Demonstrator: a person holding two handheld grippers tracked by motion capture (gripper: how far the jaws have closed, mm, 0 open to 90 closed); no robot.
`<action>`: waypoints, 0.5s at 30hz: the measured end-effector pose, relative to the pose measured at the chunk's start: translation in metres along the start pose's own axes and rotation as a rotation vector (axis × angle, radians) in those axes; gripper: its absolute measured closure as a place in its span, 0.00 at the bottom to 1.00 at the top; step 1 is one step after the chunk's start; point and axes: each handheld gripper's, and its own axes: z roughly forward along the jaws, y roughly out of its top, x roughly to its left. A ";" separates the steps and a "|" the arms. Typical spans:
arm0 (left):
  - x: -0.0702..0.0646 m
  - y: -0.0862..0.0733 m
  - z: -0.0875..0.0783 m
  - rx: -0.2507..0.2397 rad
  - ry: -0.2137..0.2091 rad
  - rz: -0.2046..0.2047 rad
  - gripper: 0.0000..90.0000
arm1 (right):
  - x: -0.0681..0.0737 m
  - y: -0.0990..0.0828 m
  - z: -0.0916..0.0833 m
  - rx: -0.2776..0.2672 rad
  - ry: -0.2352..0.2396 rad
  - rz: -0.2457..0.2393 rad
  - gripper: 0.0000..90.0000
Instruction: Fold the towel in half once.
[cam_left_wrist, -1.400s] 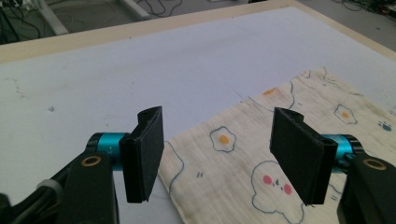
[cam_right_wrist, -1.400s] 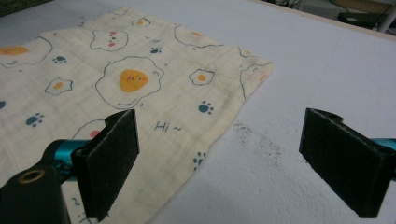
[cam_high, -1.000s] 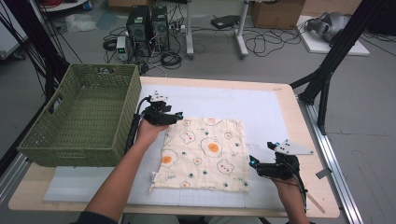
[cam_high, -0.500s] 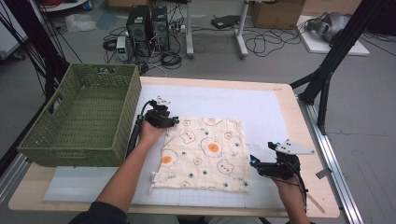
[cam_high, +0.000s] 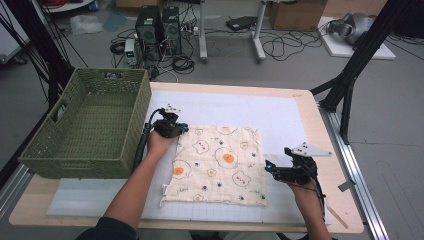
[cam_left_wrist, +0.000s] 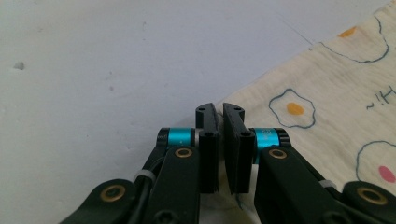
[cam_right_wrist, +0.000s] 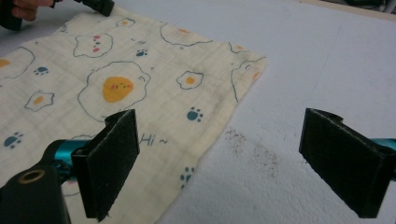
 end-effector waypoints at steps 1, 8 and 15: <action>0.001 0.000 -0.001 -0.001 0.002 -0.008 0.94 | -0.003 0.002 0.003 0.003 0.003 0.001 0.13; 0.005 0.003 -0.013 -0.051 0.002 -0.044 0.94 | -0.016 0.033 0.030 0.047 0.005 -0.014 0.13; 0.007 0.004 -0.016 -0.058 0.006 -0.050 0.94 | -0.026 0.058 0.072 0.135 0.019 -0.032 0.25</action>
